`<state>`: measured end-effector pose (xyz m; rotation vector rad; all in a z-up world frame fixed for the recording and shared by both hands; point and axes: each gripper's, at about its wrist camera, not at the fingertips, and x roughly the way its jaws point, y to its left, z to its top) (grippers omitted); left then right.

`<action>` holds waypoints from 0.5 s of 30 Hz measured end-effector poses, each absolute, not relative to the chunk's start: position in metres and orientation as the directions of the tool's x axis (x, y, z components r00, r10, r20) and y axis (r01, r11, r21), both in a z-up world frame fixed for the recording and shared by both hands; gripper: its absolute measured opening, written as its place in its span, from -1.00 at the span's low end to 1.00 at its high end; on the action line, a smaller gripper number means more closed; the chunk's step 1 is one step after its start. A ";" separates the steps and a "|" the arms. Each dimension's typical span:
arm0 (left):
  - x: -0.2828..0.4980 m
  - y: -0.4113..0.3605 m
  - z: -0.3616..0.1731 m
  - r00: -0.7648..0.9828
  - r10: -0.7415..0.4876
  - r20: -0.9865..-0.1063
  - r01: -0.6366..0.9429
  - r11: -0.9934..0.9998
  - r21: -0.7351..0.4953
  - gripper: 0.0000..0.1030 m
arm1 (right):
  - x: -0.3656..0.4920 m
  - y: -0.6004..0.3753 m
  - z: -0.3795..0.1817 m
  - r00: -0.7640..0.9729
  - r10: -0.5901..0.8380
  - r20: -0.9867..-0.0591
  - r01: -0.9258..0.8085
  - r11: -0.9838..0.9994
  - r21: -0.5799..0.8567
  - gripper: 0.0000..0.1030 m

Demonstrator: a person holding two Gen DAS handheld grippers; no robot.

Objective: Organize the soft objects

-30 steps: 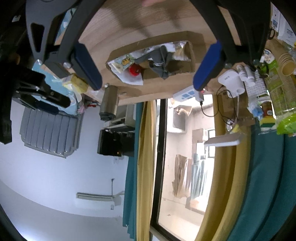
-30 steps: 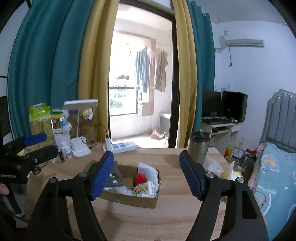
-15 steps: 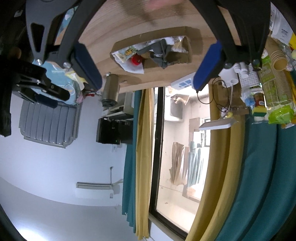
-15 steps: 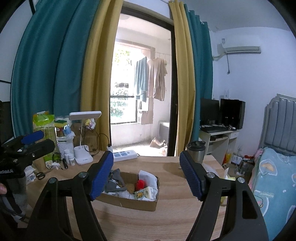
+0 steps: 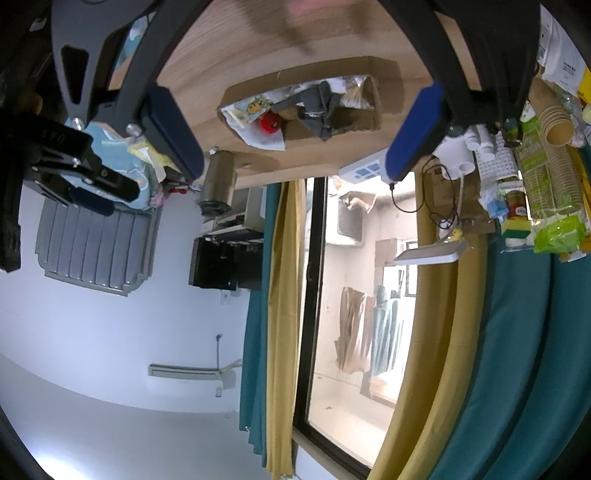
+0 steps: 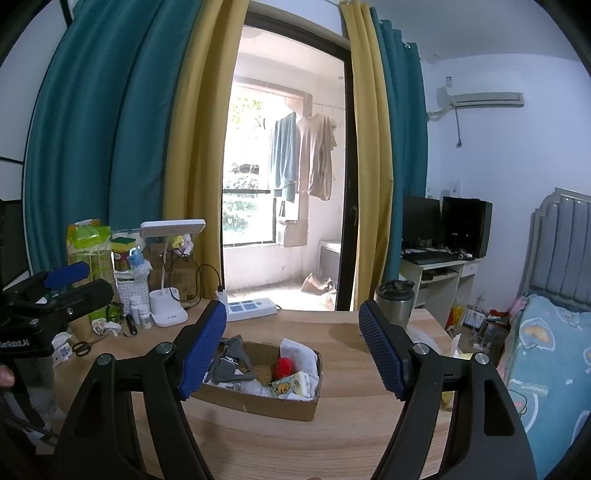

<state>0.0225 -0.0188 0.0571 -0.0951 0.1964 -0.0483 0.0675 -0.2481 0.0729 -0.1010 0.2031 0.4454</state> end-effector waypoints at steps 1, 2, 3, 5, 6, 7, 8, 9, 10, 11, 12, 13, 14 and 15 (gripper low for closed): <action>0.022 -0.019 0.057 0.979 -0.060 -0.194 0.041 0.994 -0.099 0.94 | 0.068 -0.248 0.073 0.883 0.416 -0.217 -0.437 0.898 -0.052 0.50; 0.022 -0.019 0.057 0.978 -0.063 -0.196 0.045 0.994 -0.098 0.94 | 0.067 -0.248 0.072 0.883 0.416 -0.217 -0.437 0.898 -0.053 0.50; 0.023 -0.019 0.056 0.978 -0.064 -0.198 0.045 0.994 -0.098 0.94 | 0.068 -0.248 0.072 0.883 0.416 -0.219 -0.436 0.898 -0.053 0.50; 0.023 -0.019 0.055 0.977 -0.065 -0.202 0.046 0.994 -0.100 0.94 | 0.067 -0.249 0.072 0.882 0.418 -0.218 -0.438 0.897 -0.052 0.50; 0.024 -0.019 0.055 0.977 -0.065 -0.203 0.045 0.994 -0.101 0.94 | 0.068 -0.248 0.073 0.882 0.418 -0.217 -0.439 0.897 -0.052 0.50; 0.024 -0.019 0.055 0.977 -0.064 -0.203 0.044 0.994 -0.102 0.94 | 0.067 -0.248 0.072 0.882 0.418 -0.218 -0.439 0.897 -0.053 0.50; 0.024 -0.019 0.055 0.977 -0.063 -0.203 0.042 0.994 -0.102 0.94 | 0.067 -0.248 0.072 0.882 0.418 -0.217 -0.438 0.897 -0.053 0.50; 0.024 -0.019 0.055 0.977 -0.062 -0.203 0.042 0.994 -0.102 0.94 | 0.067 -0.248 0.072 0.882 0.419 -0.217 -0.439 0.897 -0.052 0.51; 0.024 -0.019 0.055 0.977 -0.060 -0.203 0.040 0.994 -0.103 0.94 | 0.067 -0.248 0.072 0.882 0.419 -0.217 -0.439 0.897 -0.052 0.51; 0.024 -0.019 0.054 0.977 -0.061 -0.204 0.040 0.994 -0.105 0.94 | 0.067 -0.248 0.072 0.882 0.418 -0.218 -0.438 0.897 -0.052 0.51; 0.024 -0.019 0.054 0.977 -0.062 -0.204 0.041 0.994 -0.104 0.94 | 0.068 -0.248 0.072 0.882 0.418 -0.219 -0.438 0.897 -0.053 0.51; 0.025 -0.020 0.054 0.976 -0.064 -0.207 0.044 0.994 -0.102 0.94 | 0.067 -0.248 0.072 0.882 0.418 -0.218 -0.438 0.897 -0.053 0.51; 0.025 -0.020 0.053 0.976 -0.066 -0.209 0.045 0.994 -0.101 0.94 | 0.067 -0.248 0.072 0.882 0.418 -0.218 -0.438 0.897 -0.052 0.51; 0.025 -0.020 0.053 0.976 -0.067 -0.210 0.046 0.994 -0.101 0.94 | 0.067 -0.248 0.072 0.882 0.419 -0.218 -0.439 0.897 -0.051 0.51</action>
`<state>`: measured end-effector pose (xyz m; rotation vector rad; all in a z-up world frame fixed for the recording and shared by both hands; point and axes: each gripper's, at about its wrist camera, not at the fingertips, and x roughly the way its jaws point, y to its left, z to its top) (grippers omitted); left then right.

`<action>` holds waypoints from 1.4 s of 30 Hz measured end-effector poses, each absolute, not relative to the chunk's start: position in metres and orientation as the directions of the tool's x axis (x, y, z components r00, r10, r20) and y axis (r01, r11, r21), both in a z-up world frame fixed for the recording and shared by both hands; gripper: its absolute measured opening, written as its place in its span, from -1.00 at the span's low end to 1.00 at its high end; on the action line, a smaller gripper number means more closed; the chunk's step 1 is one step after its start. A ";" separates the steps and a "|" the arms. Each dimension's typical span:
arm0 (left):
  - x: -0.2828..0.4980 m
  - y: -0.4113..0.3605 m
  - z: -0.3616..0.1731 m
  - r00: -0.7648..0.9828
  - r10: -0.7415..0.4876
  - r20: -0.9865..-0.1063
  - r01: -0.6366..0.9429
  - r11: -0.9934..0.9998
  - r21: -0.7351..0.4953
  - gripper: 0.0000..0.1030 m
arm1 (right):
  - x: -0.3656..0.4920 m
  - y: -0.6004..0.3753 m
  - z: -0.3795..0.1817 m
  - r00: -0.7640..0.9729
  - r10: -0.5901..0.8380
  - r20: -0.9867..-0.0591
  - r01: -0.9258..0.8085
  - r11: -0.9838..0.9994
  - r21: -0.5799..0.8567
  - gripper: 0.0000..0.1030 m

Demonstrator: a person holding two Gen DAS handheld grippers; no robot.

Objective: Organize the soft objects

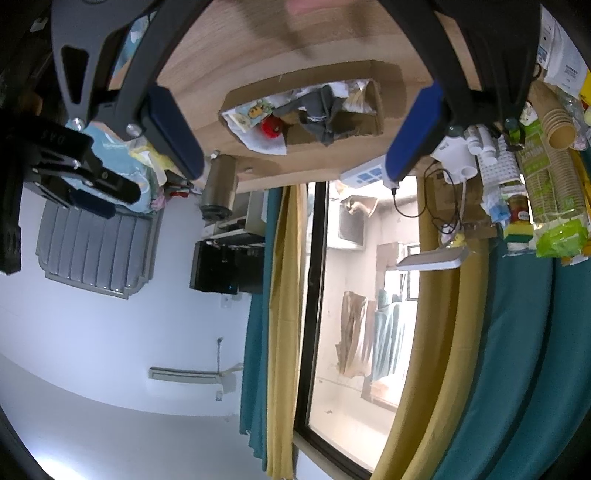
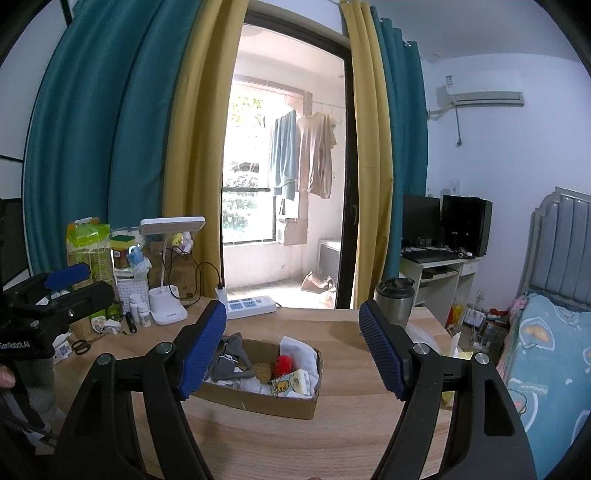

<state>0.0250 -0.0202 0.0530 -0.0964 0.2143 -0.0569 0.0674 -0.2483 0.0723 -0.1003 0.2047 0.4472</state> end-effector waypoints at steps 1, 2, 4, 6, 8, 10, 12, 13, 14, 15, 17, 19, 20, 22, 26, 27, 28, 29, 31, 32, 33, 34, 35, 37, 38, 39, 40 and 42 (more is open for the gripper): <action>0.025 -0.020 0.053 0.975 -0.068 -0.211 0.047 0.994 -0.101 0.94 | 0.067 -0.248 0.072 0.882 0.419 -0.218 -0.439 0.897 -0.052 0.51; 0.025 -0.021 0.052 0.975 -0.069 -0.209 0.048 0.994 -0.100 0.94 | 0.067 -0.248 0.072 0.882 0.418 -0.218 -0.439 0.897 -0.053 0.51; 0.025 -0.021 0.052 0.975 -0.069 -0.209 0.049 0.994 -0.101 0.94 | 0.067 -0.248 0.072 0.882 0.418 -0.218 -0.438 0.897 -0.052 0.51; 0.025 -0.021 0.052 0.975 -0.069 -0.210 0.048 0.994 -0.101 0.94 | 0.068 -0.248 0.072 0.881 0.418 -0.220 -0.438 0.897 -0.052 0.51; 0.025 -0.021 0.052 0.975 -0.069 -0.210 0.048 0.994 -0.103 0.94 | 0.067 -0.248 0.070 0.881 0.417 -0.222 -0.438 0.897 -0.052 0.51; 0.025 -0.022 0.052 0.975 -0.069 -0.210 0.048 0.993 -0.104 0.94 | 0.067 -0.247 0.068 0.880 0.418 -0.224 -0.439 0.897 -0.052 0.51; 0.025 -0.022 0.051 0.975 -0.071 -0.212 0.050 0.993 -0.103 0.94 | 0.067 -0.247 0.068 0.880 0.418 -0.225 -0.440 0.897 -0.053 0.51; 0.025 -0.023 0.051 0.974 -0.072 -0.214 0.050 0.993 -0.104 0.94 | 0.066 -0.247 0.067 0.880 0.419 -0.225 -0.440 0.896 -0.054 0.51; 0.025 -0.024 0.051 0.974 -0.072 -0.215 0.051 0.993 -0.105 0.94 | 0.066 -0.247 0.066 0.879 0.419 -0.226 -0.441 0.896 -0.056 0.51; 0.025 -0.024 0.050 0.974 -0.073 -0.215 0.051 0.993 -0.106 0.94 | 0.065 -0.247 0.065 0.879 0.420 -0.226 -0.442 0.895 -0.055 0.51; 0.025 -0.024 0.050 0.974 -0.071 -0.214 0.049 0.993 -0.107 0.94 | 0.065 -0.247 0.064 0.878 0.422 -0.227 -0.444 0.894 -0.056 0.51; 0.026 -0.025 0.049 0.974 -0.072 -0.215 0.050 0.993 -0.108 0.94 | 0.065 -0.247 0.063 0.878 0.422 -0.228 -0.444 0.894 -0.055 0.51; 0.026 -0.025 0.049 0.974 -0.073 -0.217 0.050 0.993 -0.108 0.94 | 0.065 -0.246 0.064 0.878 0.421 -0.228 -0.443 0.895 -0.054 0.51; 0.025 -0.025 0.050 0.973 -0.074 -0.217 0.052 0.993 -0.107 0.94 | 0.065 -0.247 0.063 0.878 0.420 -0.230 -0.443 0.895 -0.054 0.51; 0.024 -0.025 0.048 0.974 -0.077 -0.215 0.054 0.993 -0.109 0.94 | 0.064 -0.246 0.063 0.878 0.420 -0.230 -0.443 0.895 -0.054 0.51; 0.024 -0.025 0.048 0.974 -0.076 -0.215 0.054 0.993 -0.108 0.94 | 0.065 -0.247 0.064 0.878 0.420 -0.230 -0.443 0.895 -0.054 0.51; 0.024 -0.025 0.048 0.974 -0.076 -0.215 0.054 0.993 -0.108 0.94 | 0.064 -0.247 0.063 0.877 0.421 -0.231 -0.443 0.895 -0.054 0.51; 0.024 -0.026 0.047 0.973 -0.077 -0.216 0.055 0.993 -0.109 0.94 | 0.065 -0.246 0.064 0.878 0.420 -0.231 -0.443 0.895 -0.054 0.51; 0.024 -0.025 0.048 0.974 -0.076 -0.215 0.053 0.993 -0.109 0.94 | 0.066 -0.246 0.063 0.878 0.419 -0.233 -0.442 0.896 -0.054 0.51; 0.024 -0.026 0.048 0.973 -0.075 -0.216 0.052 0.993 -0.109 0.94 | 0.065 -0.246 0.063 0.877 0.419 -0.234 -0.442 0.895 -0.054 0.51; 0.024 -0.026 0.048 0.973 -0.074 -0.216 0.052 0.993 -0.109 0.94 | 0.063 -0.246 0.063 0.877 0.420 -0.234 -0.443 0.895 -0.054 0.51; 0.024 -0.025 0.048 0.974 -0.076 -0.215 0.053 0.993 -0.109 0.94 | 0.065 -0.246 0.063 0.877 0.419 -0.234 -0.442 0.895 -0.054 0.51; 0.024 -0.026 0.048 0.974 -0.075 -0.215 0.052 0.993 -0.109 0.94 | 0.065 -0.246 0.063 0.877 0.419 -0.234 -0.442 0.895 -0.054 0.51; 0.024 -0.026 0.048 0.974 -0.077 -0.214 0.055 0.993 -0.108 0.94 | 0.065 -0.246 0.063 0.877 0.419 -0.234 -0.442 0.895 -0.053 0.51; 0.024 -0.026 0.048 0.973 -0.078 -0.216 0.056 0.993 -0.108 0.94 | 0.064 -0.246 0.063 0.877 0.419 -0.235 -0.442 0.896 -0.053 0.51; 0.025 -0.026 0.047 0.973 -0.078 -0.217 0.056 0.993 -0.108 0.94 | 0.064 -0.246 0.063 0.877 0.418 -0.236 -0.441 0.896 -0.053 0.51; 0.025 -0.027 0.046 0.973 -0.079 -0.218 0.058 0.993 -0.105 0.94 | 0.064 -0.246 0.063 0.877 0.419 -0.236 -0.442 0.896 -0.054 0.51; 0.024 -0.029 0.045 0.973 -0.080 -0.217 0.060 0.993 -0.100 0.94 | 0.064 -0.246 0.063 0.877 0.417 -0.237 -0.440 0.896 -0.053 0.51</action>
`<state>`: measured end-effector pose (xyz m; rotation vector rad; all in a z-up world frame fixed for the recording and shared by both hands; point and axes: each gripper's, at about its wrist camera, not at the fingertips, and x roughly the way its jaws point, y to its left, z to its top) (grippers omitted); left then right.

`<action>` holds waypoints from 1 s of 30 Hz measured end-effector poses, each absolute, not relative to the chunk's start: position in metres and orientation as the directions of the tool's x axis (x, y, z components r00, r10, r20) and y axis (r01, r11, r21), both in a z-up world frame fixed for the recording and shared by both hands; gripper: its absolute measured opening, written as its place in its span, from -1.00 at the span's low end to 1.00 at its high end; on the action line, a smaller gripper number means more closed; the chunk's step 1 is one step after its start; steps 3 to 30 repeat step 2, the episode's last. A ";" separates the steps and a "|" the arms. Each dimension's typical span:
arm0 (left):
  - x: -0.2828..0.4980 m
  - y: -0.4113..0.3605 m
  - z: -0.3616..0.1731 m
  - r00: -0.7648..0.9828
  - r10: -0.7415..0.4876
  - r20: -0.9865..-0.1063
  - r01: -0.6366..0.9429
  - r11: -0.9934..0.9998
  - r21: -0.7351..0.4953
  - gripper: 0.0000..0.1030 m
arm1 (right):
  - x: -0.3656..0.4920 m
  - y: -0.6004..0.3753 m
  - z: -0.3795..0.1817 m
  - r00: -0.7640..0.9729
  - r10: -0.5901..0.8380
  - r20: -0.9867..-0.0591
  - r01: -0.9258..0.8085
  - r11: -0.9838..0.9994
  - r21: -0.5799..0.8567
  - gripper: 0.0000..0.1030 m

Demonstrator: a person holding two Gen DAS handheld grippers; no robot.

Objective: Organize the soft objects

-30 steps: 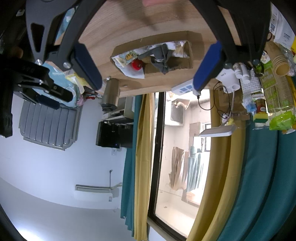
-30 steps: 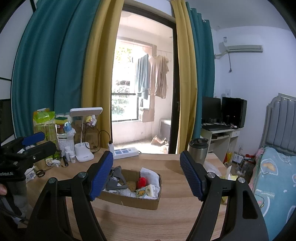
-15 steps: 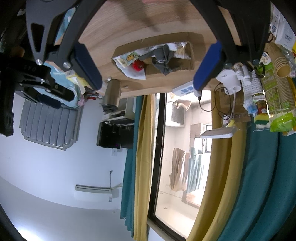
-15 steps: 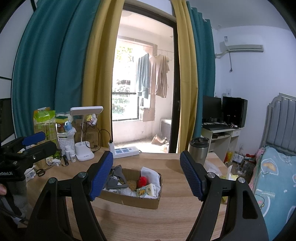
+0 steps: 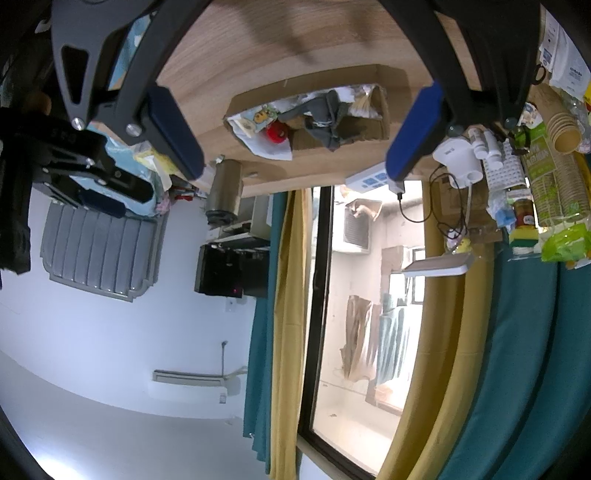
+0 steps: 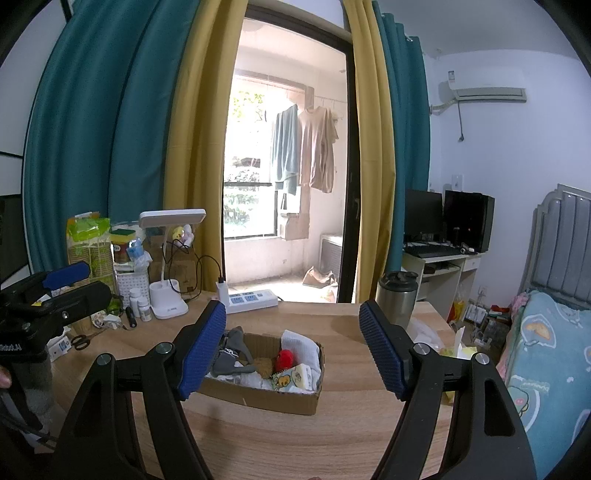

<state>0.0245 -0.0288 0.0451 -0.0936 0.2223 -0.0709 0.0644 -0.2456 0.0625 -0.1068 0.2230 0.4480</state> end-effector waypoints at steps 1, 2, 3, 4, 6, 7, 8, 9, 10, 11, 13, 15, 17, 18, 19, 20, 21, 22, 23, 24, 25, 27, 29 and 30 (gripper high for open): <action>0.024 -0.030 0.045 0.972 -0.085 -0.217 0.063 0.993 -0.103 0.94 | 0.064 -0.245 0.062 0.877 0.416 -0.238 -0.440 0.897 -0.052 0.51; 0.025 -0.030 0.044 0.972 -0.090 -0.219 0.068 0.992 -0.107 0.94 | 0.062 -0.246 0.061 0.877 0.416 -0.239 -0.439 0.897 -0.052 0.51; 0.025 -0.030 0.044 0.972 -0.090 -0.219 0.068 0.992 -0.107 0.94 | 0.062 -0.246 0.061 0.877 0.416 -0.239 -0.439 0.897 -0.052 0.51; 0.025 -0.030 0.044 0.972 -0.090 -0.219 0.068 0.992 -0.107 0.94 | 0.062 -0.246 0.061 0.877 0.416 -0.239 -0.439 0.897 -0.052 0.51; 0.025 -0.030 0.044 0.972 -0.090 -0.219 0.068 0.992 -0.107 0.94 | 0.062 -0.246 0.061 0.877 0.416 -0.239 -0.439 0.897 -0.052 0.51; 0.025 -0.030 0.044 0.972 -0.090 -0.219 0.068 0.992 -0.107 0.94 | 0.062 -0.246 0.061 0.877 0.416 -0.239 -0.439 0.897 -0.052 0.51; 0.025 -0.030 0.044 0.972 -0.090 -0.219 0.068 0.992 -0.107 0.94 | 0.062 -0.246 0.061 0.877 0.416 -0.239 -0.439 0.897 -0.052 0.51; 0.025 -0.030 0.044 0.972 -0.090 -0.219 0.068 0.992 -0.107 0.94 | 0.062 -0.246 0.061 0.877 0.416 -0.239 -0.439 0.897 -0.052 0.51; 0.025 -0.030 0.044 0.972 -0.090 -0.219 0.068 0.992 -0.107 0.94 | 0.062 -0.246 0.061 0.877 0.416 -0.239 -0.439 0.897 -0.052 0.51; 0.025 -0.030 0.044 0.972 -0.090 -0.219 0.068 0.992 -0.107 0.94 | 0.062 -0.246 0.061 0.877 0.416 -0.239 -0.439 0.897 -0.052 0.51; 0.025 -0.030 0.044 0.972 -0.090 -0.219 0.068 0.992 -0.107 0.94 | 0.062 -0.246 0.061 0.877 0.416 -0.239 -0.439 0.897 -0.052 0.51; 0.025 -0.030 0.044 0.972 -0.090 -0.219 0.068 0.992 -0.107 0.94 | 0.062 -0.246 0.061 0.877 0.416 -0.239 -0.439 0.897 -0.052 0.51; 0.025 -0.030 0.044 0.972 -0.090 -0.219 0.068 0.992 -0.107 0.94 | 0.062 -0.246 0.061 0.877 0.416 -0.239 -0.439 0.897 -0.052 0.51; 0.025 -0.030 0.044 0.972 -0.090 -0.219 0.068 0.992 -0.107 0.94 | 0.062 -0.246 0.061 0.877 0.416 -0.239 -0.439 0.897 -0.052 0.51; 0.025 -0.030 0.044 0.972 -0.090 -0.219 0.068 0.992 -0.107 0.94 | 0.062 -0.246 0.061 0.877 0.416 -0.239 -0.439 0.897 -0.052 0.51; 0.025 -0.030 0.044 0.972 -0.090 -0.219 0.068 0.992 -0.107 0.94 | 0.062 -0.246 0.061 0.877 0.416 -0.239 -0.439 0.897 -0.052 0.51; 0.025 -0.030 0.044 0.972 -0.090 -0.219 0.068 0.992 -0.107 0.94 | 0.062 -0.246 0.061 0.877 0.416 -0.239 -0.439 0.897 -0.052 0.51; 0.025 -0.030 0.044 0.972 -0.090 -0.219 0.068 0.992 -0.107 0.94 | 0.062 -0.246 0.061 0.877 0.416 -0.239 -0.439 0.897 -0.052 0.51; 0.025 -0.030 0.044 0.972 -0.090 -0.219 0.068 0.992 -0.107 0.94 | 0.062 -0.246 0.061 0.877 0.416 -0.239 -0.439 0.897 -0.052 0.51; 0.025 -0.030 0.044 0.972 -0.090 -0.219 0.068 0.992 -0.107 0.94 | 0.062 -0.246 0.061 0.877 0.416 -0.239 -0.439 0.897 -0.052 0.51; 0.025 -0.030 0.044 0.972 -0.090 -0.219 0.068 0.992 -0.107 0.94 | 0.062 -0.246 0.061 0.877 0.416 -0.239 -0.439 0.897 -0.052 0.51; 0.025 -0.030 0.044 0.972 -0.090 -0.219 0.068 0.992 -0.107 0.94 | 0.062 -0.246 0.061 0.877 0.416 -0.239 -0.439 0.897 -0.052 0.51; 0.025 -0.030 0.044 0.972 -0.090 -0.219 0.068 0.992 -0.107 0.94 | 0.062 -0.246 0.061 0.877 0.416 -0.239 -0.439 0.897 -0.052 0.51; 0.025 -0.030 0.044 0.972 -0.090 -0.219 0.068 0.992 -0.107 0.94 | 0.062 -0.246 0.061 0.877 0.416 -0.239 -0.439 0.897 -0.052 0.51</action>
